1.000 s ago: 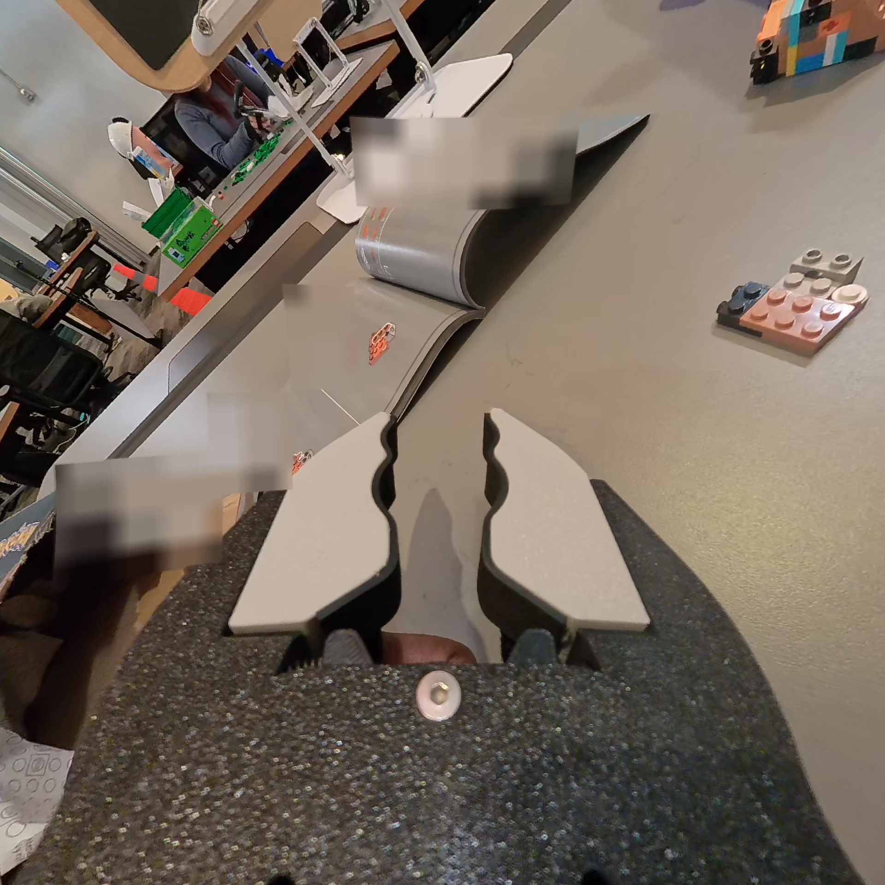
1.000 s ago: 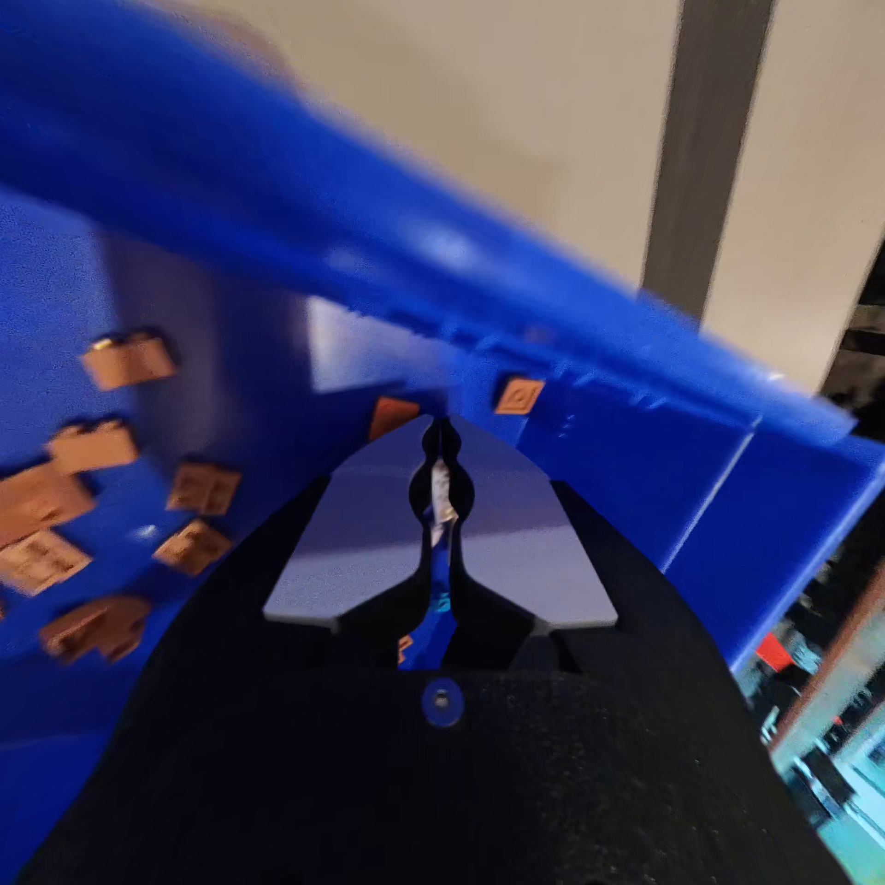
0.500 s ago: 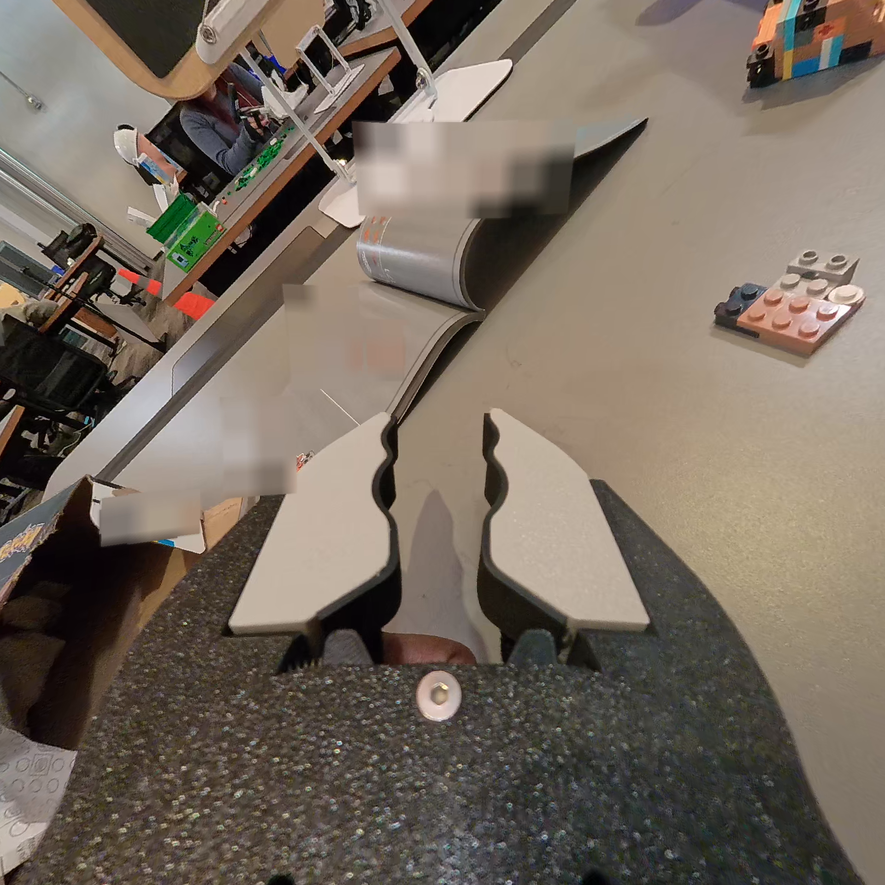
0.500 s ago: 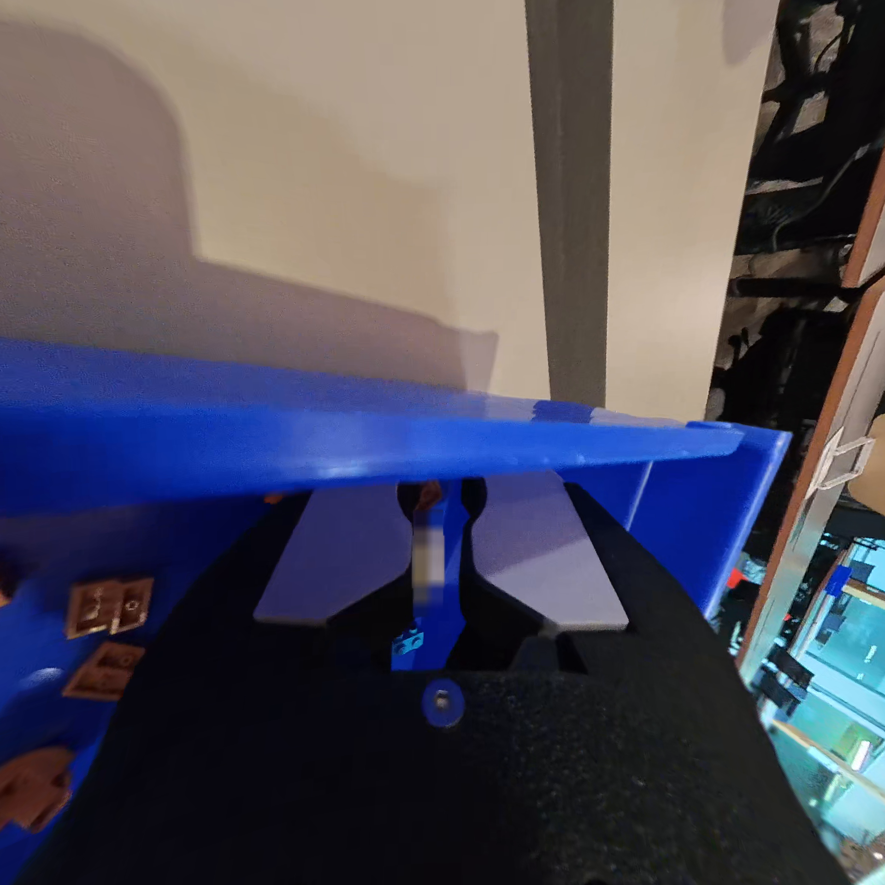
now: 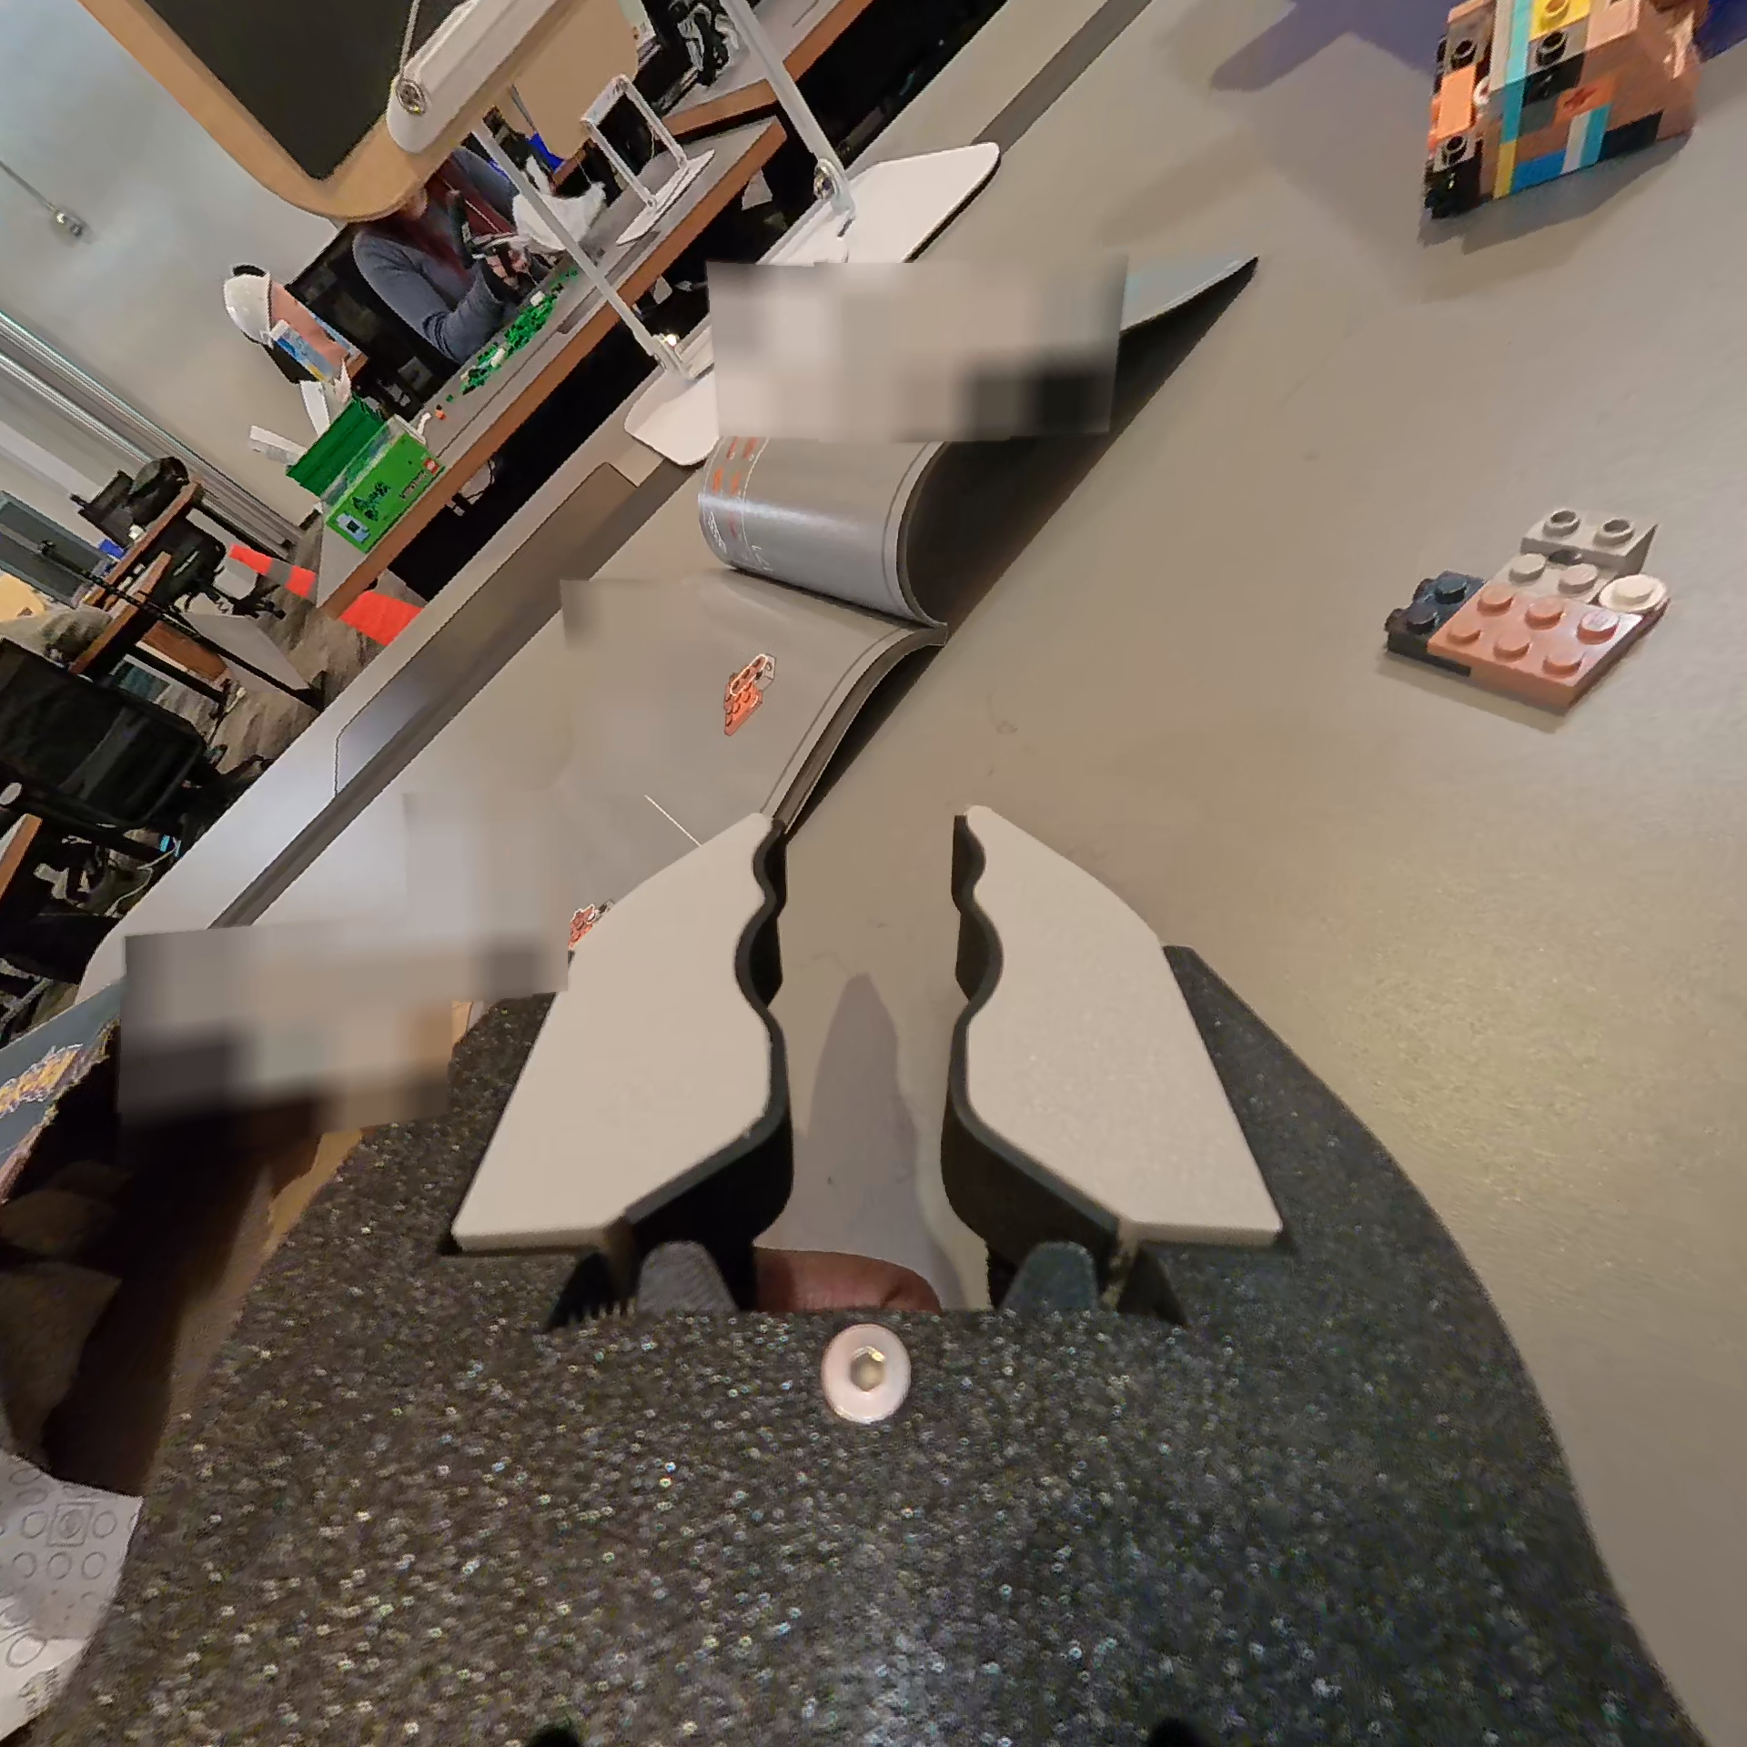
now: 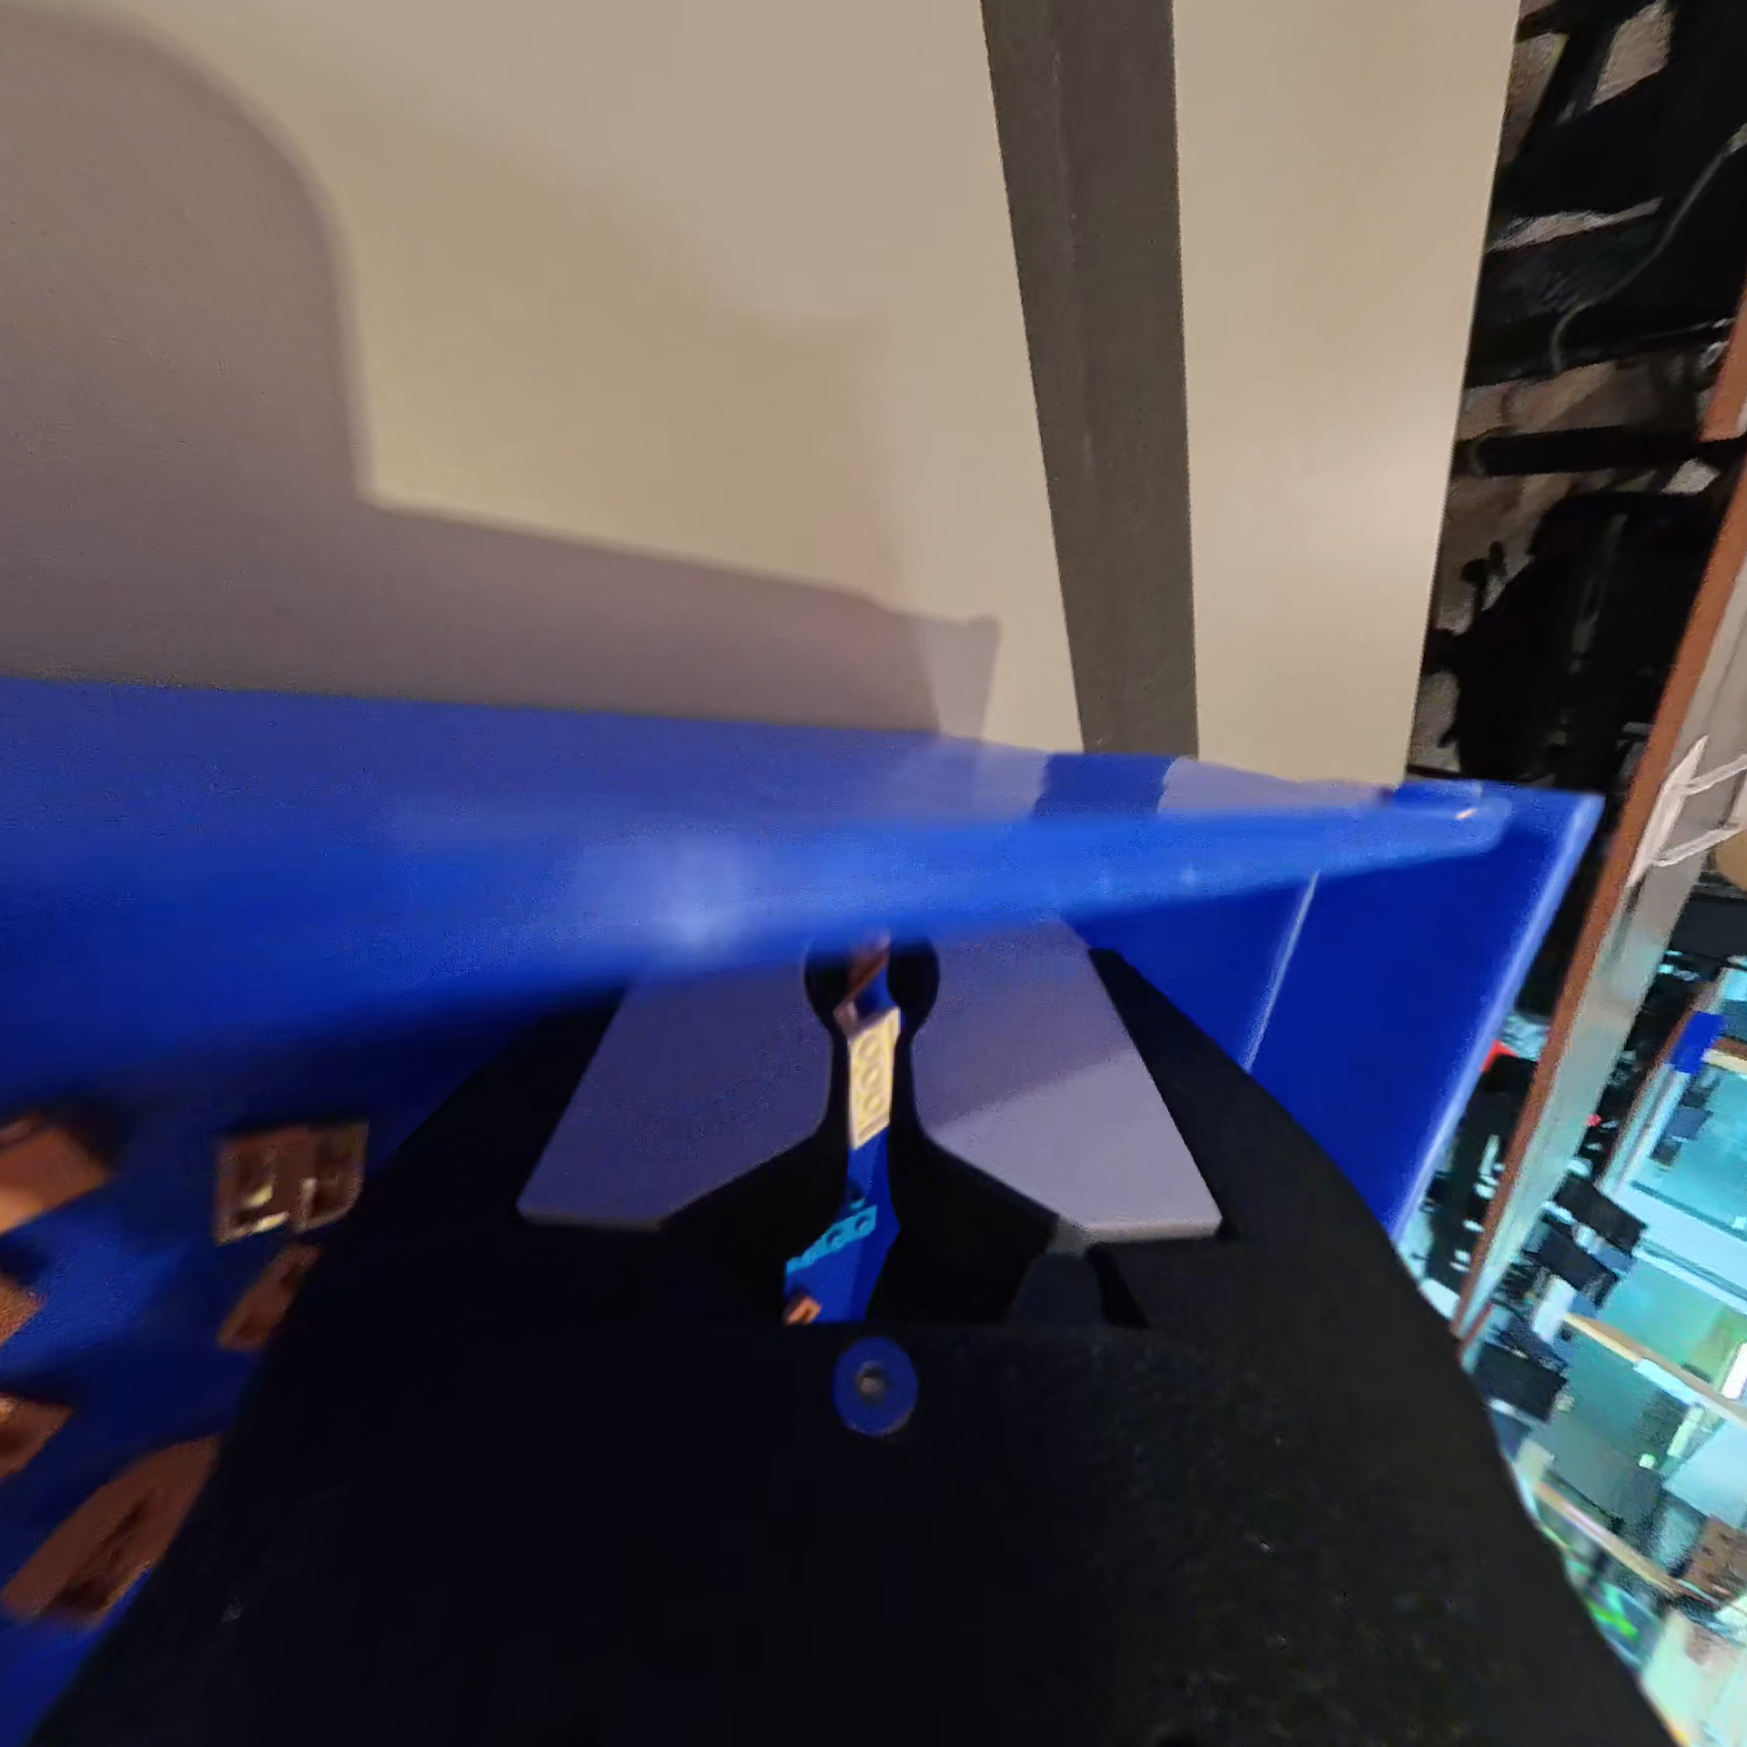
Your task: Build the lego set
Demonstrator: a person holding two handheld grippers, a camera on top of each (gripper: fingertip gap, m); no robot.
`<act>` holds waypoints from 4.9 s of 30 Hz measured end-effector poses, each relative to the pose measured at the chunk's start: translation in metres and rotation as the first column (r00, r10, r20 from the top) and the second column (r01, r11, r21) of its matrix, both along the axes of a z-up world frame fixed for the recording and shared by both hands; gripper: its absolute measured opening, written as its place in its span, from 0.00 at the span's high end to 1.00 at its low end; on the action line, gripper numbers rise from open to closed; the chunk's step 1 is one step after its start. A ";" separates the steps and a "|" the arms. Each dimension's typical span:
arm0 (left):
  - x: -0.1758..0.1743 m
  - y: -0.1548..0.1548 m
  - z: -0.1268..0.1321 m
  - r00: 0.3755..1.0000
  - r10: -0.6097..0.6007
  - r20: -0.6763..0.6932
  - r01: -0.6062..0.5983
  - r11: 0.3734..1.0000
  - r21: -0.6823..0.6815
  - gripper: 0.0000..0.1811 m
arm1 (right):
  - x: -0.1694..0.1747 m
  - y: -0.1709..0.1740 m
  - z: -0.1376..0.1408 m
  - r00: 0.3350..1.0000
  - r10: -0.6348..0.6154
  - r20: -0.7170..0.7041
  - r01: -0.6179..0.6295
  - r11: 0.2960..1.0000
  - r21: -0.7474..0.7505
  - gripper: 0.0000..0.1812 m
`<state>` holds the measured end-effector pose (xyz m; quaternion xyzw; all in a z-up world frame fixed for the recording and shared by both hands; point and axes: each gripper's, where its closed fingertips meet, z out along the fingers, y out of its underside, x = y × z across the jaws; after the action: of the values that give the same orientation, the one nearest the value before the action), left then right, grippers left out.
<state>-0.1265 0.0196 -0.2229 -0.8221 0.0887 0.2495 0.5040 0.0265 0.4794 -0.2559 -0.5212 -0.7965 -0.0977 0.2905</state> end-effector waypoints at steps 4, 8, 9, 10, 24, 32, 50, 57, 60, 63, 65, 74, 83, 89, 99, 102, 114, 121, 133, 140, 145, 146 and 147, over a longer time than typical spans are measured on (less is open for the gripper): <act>0.000 0.000 0.000 1.000 -0.003 0.000 0.003 1.000 -0.001 0.81 | 0.017 -0.022 0.019 0.999 -0.005 -0.034 0.002 0.995 -0.099 0.99; 0.001 0.001 -0.001 1.000 -0.005 0.000 0.005 1.000 -0.007 0.81 | 0.029 -0.069 0.051 0.990 -0.017 -0.138 -0.027 0.949 -0.315 0.99; 0.001 0.000 -0.001 1.000 -0.005 0.001 0.005 1.000 -0.007 0.81 | 0.030 -0.089 0.064 0.982 -0.024 -0.189 -0.055 0.915 -0.399 0.99; 0.001 0.000 -0.001 1.000 -0.007 0.005 0.007 1.000 -0.007 0.81 | 0.031 -0.111 0.078 0.970 -0.037 -0.239 -0.085 0.871 -0.483 0.99; 0.024 -0.002 -0.007 0.996 -0.084 0.010 0.084 0.995 -0.057 0.81 | 0.033 -0.381 0.060 0.927 -0.085 -0.366 -0.305 0.402 -0.864 0.99; 0.031 -0.004 -0.011 0.993 -0.116 -0.015 0.114 0.990 -0.086 0.81 | 0.025 -0.386 0.007 0.974 -0.086 -0.209 -0.165 0.365 -0.916 0.99; 0.030 -0.003 -0.011 0.994 -0.106 -0.027 0.103 0.991 -0.087 0.81 | 0.092 -0.387 0.007 0.937 -0.034 -0.347 -0.270 0.559 -0.784 0.87; 0.039 -0.005 -0.011 0.991 -0.132 -0.037 0.129 0.988 -0.083 0.81 | 0.083 -0.392 -0.003 0.941 0.024 -0.338 -0.269 0.657 -0.704 0.87; 0.042 -0.007 -0.010 0.989 -0.139 -0.043 0.136 0.988 -0.076 0.81 | 0.082 -0.393 -0.005 0.942 0.040 -0.333 -0.269 0.684 -0.678 0.88; 0.043 -0.008 -0.008 0.989 -0.142 -0.040 0.140 0.988 -0.067 0.81 | 0.082 -0.393 -0.004 0.937 0.040 -0.348 -0.280 0.683 -0.675 0.88; 0.044 -0.009 -0.008 0.989 -0.146 -0.039 0.143 0.988 -0.065 0.81 | 0.081 -0.391 -0.003 0.932 0.041 -0.361 -0.291 0.680 -0.673 0.86; 0.043 -0.008 -0.010 0.989 -0.142 -0.034 0.139 0.988 -0.073 0.81 | 0.049 -0.364 0.039 0.749 0.028 -0.662 -0.488 0.699 -0.523 0.85; 0.037 -0.008 -0.006 0.995 -0.097 -0.031 0.096 0.995 -0.041 0.81 | 0.048 -0.344 0.097 0.411 -0.095 -0.907 -0.608 0.712 -0.351 0.89; 0.038 -0.007 -0.005 0.994 -0.108 -0.021 0.108 0.994 -0.031 0.81 | 0.048 -0.355 0.090 0.437 0.005 -0.900 -0.596 0.751 -0.285 0.89; 0.060 0.003 -0.006 0.971 -0.231 0.056 0.234 0.971 -0.048 0.80 | 0.042 -0.361 0.075 0.528 0.055 -0.847 -0.588 0.744 -0.318 0.89; 0.067 0.008 -0.009 0.962 -0.264 0.069 0.269 0.961 -0.072 0.79 | 0.042 -0.358 0.074 0.545 0.035 -0.838 -0.589 0.726 -0.353 0.89; 0.091 0.069 0.038 0.883 -0.469 -0.014 0.464 0.879 -0.112 0.78 | 0.026 -0.360 0.088 0.605 0.116 -0.788 -0.655 0.635 -0.410 0.89; 0.099 0.116 0.045 0.867 -0.495 -0.061 0.498 0.866 0.046 0.79 | -0.005 -0.374 0.094 0.522 0.196 -0.830 -0.740 0.587 -0.327 0.89; 0.106 0.086 0.024 0.761 -0.645 -0.070 0.649 0.759 0.059 0.79 | 0.007 -0.371 0.073 0.472 0.240 -0.848 -0.765 0.590 -0.259 0.91; 0.117 0.059 0.002 0.617 -0.756 0.218 0.780 0.624 -0.042 0.77 | 0.009 -0.365 0.076 0.466 0.210 -0.860 -0.758 0.597 -0.265 0.91; 0.119 0.037 -0.017 0.561 -0.744 0.364 0.824 0.544 -0.159 0.76 | 0.010 -0.365 0.076 0.464 0.211 -0.860 -0.760 0.594 -0.264 0.91; 0.116 0.036 -0.023 0.577 -0.734 0.358 0.815 0.543 -0.201 0.75 | 0.010 -0.365 0.076 0.465 0.211 -0.860 -0.760 0.594 -0.265 0.91; 0.112 0.036 -0.029 0.599 -0.722 0.346 0.801 0.548 -0.241 0.75 | 0.010 -0.365 0.076 0.465 0.211 -0.860 -0.760 0.593 -0.265 0.91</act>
<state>-0.0141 0.0555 -0.2523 -0.8010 0.4308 -0.1036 0.4026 0.0365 0.1146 -0.1798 -0.3033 -0.7007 0.4916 0.4188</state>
